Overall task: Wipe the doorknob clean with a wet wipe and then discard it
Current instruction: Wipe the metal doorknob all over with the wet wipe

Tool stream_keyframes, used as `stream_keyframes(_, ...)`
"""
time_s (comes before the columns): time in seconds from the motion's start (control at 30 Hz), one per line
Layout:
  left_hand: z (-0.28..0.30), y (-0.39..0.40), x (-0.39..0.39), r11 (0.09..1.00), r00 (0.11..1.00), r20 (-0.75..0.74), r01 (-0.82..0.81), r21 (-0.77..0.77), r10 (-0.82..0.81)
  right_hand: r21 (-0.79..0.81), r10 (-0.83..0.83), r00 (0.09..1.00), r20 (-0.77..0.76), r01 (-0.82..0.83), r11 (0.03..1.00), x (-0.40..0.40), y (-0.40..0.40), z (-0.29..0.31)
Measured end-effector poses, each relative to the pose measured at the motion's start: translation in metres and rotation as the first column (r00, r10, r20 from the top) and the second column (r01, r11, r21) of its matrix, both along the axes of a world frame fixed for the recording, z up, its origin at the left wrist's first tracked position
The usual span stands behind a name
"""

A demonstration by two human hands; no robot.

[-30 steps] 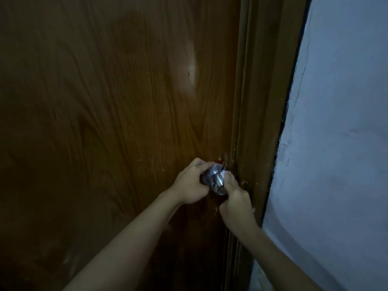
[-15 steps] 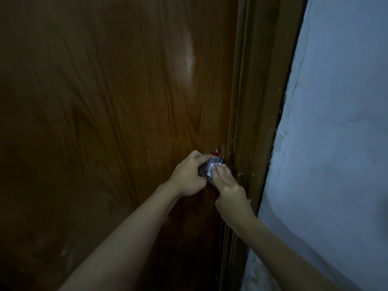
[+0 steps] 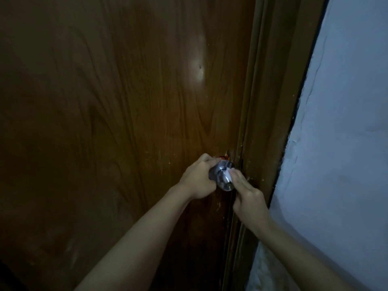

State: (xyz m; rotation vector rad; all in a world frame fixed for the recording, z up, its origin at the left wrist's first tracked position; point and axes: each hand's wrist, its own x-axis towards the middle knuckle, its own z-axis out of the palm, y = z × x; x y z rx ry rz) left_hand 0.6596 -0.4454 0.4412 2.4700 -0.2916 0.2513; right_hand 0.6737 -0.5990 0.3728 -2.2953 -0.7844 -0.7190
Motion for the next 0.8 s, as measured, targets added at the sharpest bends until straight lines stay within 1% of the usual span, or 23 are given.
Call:
stream_keyframes(0.03,0.001,0.001,0.000,1.000,1.000,-0.002,-0.003,-0.005,0.002,0.023,0.004,0.999,-0.036,-0.003,1.000,0.002,0.003,0.004)
stream_keyframes(0.07,0.001,0.001,0.000,1.000,1.000,-0.006,-0.003,-0.008,0.002,0.010,0.009,0.999,-0.053,-0.008,1.000,0.002,0.007,0.006)
stream_keyframes(0.17,0.000,0.002,-0.001,1.000,1.000,-0.009,0.007,-0.009,-0.007,-0.126,0.031,0.999,0.008,-0.030,0.992,0.000,0.017,0.001)
stream_keyframes(0.2,0.000,0.002,-0.001,1.000,1.000,-0.009,0.010,-0.011,-0.010,-0.115,0.031,0.999,0.016,-0.029,0.993,-0.001,0.017,-0.002)
stream_keyframes(0.23,0.000,0.001,-0.001,1.000,1.000,-0.011,0.010,-0.016,-0.010,-0.052,0.017,1.000,0.000,-0.017,0.998,-0.003,0.017,-0.003)
stream_keyframes(0.27,0.000,0.001,-0.001,1.000,1.000,-0.012,0.010,-0.021,-0.011,0.046,-0.002,0.999,-0.048,0.005,0.999,-0.005,0.017,-0.003)
stream_keyframes(0.3,0.000,0.000,-0.001,1.000,1.000,-0.012,0.010,-0.025,-0.010,0.157,-0.012,0.991,-0.132,0.033,0.987,-0.008,0.018,0.000)
stream_keyframes(0.37,-0.001,0.000,-0.001,1.000,1.000,-0.010,0.002,-0.027,-0.003,0.372,0.050,0.938,-0.342,0.087,0.924,-0.015,0.020,0.009)
stream_keyframes(0.4,-0.001,0.001,0.000,1.000,1.000,-0.009,-0.002,-0.025,0.002,0.472,0.123,0.886,-0.447,0.117,0.874,-0.018,0.021,0.014)
stream_keyframes(0.43,-0.001,0.001,0.000,1.000,1.000,-0.006,-0.005,-0.021,0.005,0.580,0.232,0.814,-0.533,0.151,0.801,-0.020,0.021,0.017)
stream_keyframes(0.47,-0.001,0.002,0.001,1.000,1.000,-0.004,-0.006,-0.012,0.006,0.682,0.371,0.715,-0.592,0.199,0.704,-0.022,0.019,0.021)
stream_keyframes(0.5,-0.001,0.002,0.001,1.000,1.000,-0.003,-0.005,0.000,0.005,0.745,0.497,0.606,-0.621,0.260,0.615,-0.022,0.016,0.022)
stream_keyframes(0.53,-0.001,0.002,0.002,1.000,1.000,-0.002,-0.001,0.011,0.002,0.776,0.595,0.506,-0.625,0.318,0.544,-0.021,0.011,0.025)
stream_keyframes(0.57,-0.001,0.002,0.002,1.000,1.000,0.000,0.002,0.021,-0.002,0.779,0.657,0.420,-0.627,0.365,0.510,-0.020,0.005,0.030)
stream_keyframes(0.6,-0.001,0.003,0.002,1.000,1.000,0.004,0.002,0.027,-0.002,0.772,0.694,0.354,-0.627,0.401,0.493,-0.019,-0.001,0.035)
stream_keyframes(0.67,-0.001,0.003,0.003,1.000,1.000,0.008,0.002,0.023,-0.002,0.752,0.738,0.265,-0.620,0.471,0.462,-0.015,-0.008,0.044)
stream_keyframes(0.73,-0.001,0.003,0.003,1.000,1.000,-0.003,0.004,0.013,-0.004,0.717,0.778,0.199,-0.595,0.569,0.402,-0.010,-0.008,0.047)
stream_keyframes(0.8,-0.001,0.003,0.003,1.000,1.000,-0.014,0.013,0.000,-0.013,0.670,0.763,0.194,-0.617,0.638,0.379,-0.008,0.000,0.047)
